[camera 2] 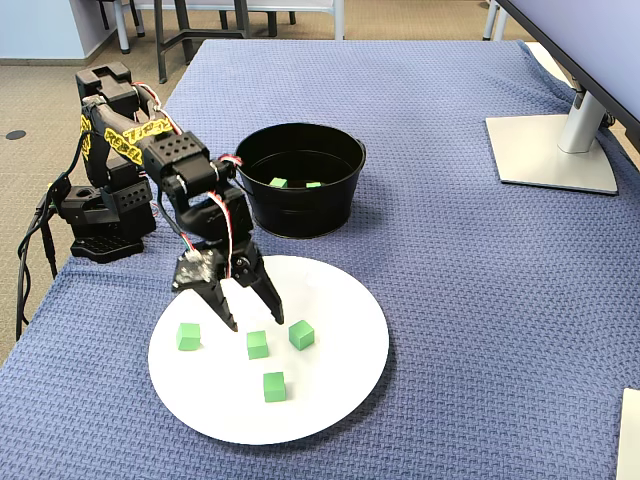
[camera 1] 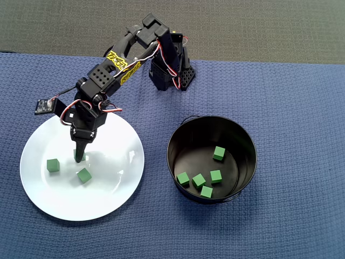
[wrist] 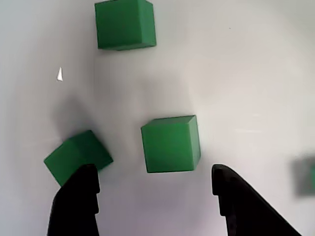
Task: Pick up the green cubes from the white plate and place them in the black recipient
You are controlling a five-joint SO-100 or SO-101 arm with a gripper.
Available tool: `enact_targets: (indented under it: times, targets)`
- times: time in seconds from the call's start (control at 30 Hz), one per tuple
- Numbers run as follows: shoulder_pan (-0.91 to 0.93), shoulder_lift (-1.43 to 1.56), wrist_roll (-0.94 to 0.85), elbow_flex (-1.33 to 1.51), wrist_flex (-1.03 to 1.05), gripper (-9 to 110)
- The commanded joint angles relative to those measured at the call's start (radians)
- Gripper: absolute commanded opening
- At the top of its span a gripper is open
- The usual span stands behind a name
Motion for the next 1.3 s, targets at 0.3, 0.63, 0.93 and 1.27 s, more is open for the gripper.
enact_targets:
  times: [0.3,0.63,0.93,1.27]
  targets:
    - [0.028,-0.02,-0.055,-0.009,-0.071,21]
    - [0.026,-0.06,-0.038,-0.012,-0.094,19]
    - [0.023,-0.083,-0.017,-0.018,-0.112,16]
    - [0.021,-0.094,0.0,-0.023,-0.121,5]
